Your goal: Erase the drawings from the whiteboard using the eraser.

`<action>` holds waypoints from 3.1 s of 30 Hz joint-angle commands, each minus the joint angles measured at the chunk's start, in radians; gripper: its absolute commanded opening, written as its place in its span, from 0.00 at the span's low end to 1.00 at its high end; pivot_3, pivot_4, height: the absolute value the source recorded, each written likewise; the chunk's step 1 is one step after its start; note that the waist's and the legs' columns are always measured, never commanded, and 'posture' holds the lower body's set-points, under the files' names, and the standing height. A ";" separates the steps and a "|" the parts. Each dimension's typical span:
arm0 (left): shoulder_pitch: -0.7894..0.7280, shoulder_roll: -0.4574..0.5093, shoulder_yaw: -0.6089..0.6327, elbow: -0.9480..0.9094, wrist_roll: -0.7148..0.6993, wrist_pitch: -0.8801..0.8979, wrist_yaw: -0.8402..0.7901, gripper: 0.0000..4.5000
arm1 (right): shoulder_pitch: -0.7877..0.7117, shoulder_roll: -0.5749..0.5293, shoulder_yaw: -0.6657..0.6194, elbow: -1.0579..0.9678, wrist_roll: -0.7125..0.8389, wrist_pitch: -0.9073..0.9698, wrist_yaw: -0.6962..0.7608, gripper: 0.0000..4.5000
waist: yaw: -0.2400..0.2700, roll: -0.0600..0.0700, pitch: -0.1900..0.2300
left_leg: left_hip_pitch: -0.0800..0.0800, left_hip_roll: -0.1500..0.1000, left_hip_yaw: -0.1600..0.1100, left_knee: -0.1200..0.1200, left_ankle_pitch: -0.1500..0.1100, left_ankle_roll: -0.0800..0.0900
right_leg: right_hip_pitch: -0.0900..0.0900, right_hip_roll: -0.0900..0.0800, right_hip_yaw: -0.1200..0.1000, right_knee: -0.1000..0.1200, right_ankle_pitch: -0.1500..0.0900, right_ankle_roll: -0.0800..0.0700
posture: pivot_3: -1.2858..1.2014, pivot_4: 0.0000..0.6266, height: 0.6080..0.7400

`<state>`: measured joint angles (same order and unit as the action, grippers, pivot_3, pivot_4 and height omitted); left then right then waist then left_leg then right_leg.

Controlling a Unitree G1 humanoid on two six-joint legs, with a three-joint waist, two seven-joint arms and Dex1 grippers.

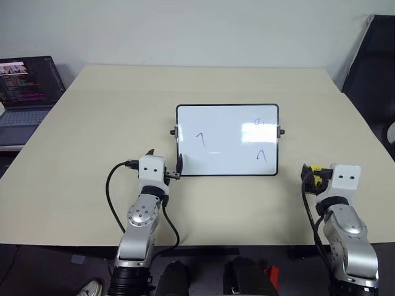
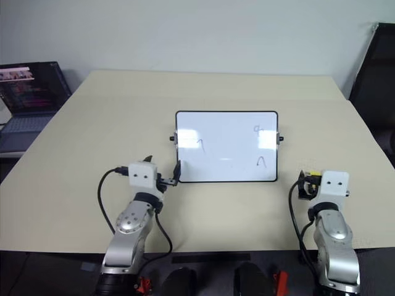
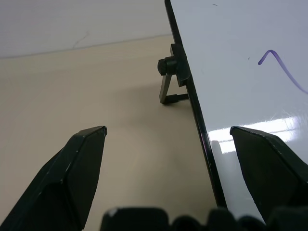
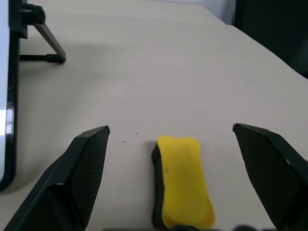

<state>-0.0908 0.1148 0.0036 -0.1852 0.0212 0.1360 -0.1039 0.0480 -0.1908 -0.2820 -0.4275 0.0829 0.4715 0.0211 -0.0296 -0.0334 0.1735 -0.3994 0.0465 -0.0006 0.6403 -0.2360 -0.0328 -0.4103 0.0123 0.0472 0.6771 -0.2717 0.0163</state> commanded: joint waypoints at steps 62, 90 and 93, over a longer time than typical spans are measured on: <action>-0.457 0.184 -0.324 0.338 -0.189 -0.161 -0.906 1.00 | -0.207 -0.128 -0.160 0.106 0.230 0.475 0.050 0.96 | -0.003 0.002 0.001 | 0.000 0.000 0.000 0.000 0.000 0.001 | -0.001 0.002 0.000 0.000 0.000 0.000 | 0.52 0.24 1.00; -0.457 0.180 -0.322 0.349 -0.178 -0.180 -0.905 1.00 | -0.258 -0.104 -0.186 0.100 0.271 0.491 0.028 0.35 | -0.003 0.002 0.001 | 0.000 0.000 0.000 0.000 0.000 0.001 | 0.000 0.002 0.000 0.001 0.000 0.000 | 0.52 0.24 1.00; -0.458 0.179 -0.321 0.353 -0.176 -0.183 -0.904 1.00 | -0.262 -0.103 -0.194 0.101 0.279 0.494 0.029 0.19 | -0.003 0.002 0.001 | 0.000 0.000 0.000 0.000 0.000 0.001 | 0.000 0.002 0.000 0.001 0.000 0.000 | 0.52 0.24 1.00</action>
<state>-0.5263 0.3029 -0.3370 0.1745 -0.1541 -0.0277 -1.0133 -0.2051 -0.2929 -0.4546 -0.3017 0.3414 0.9667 0.0510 -0.0328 -0.0316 0.1744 -0.3998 0.0462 -0.0005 0.6406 -0.2361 -0.0322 -0.4107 0.0142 0.0469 0.6777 -0.2719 0.0162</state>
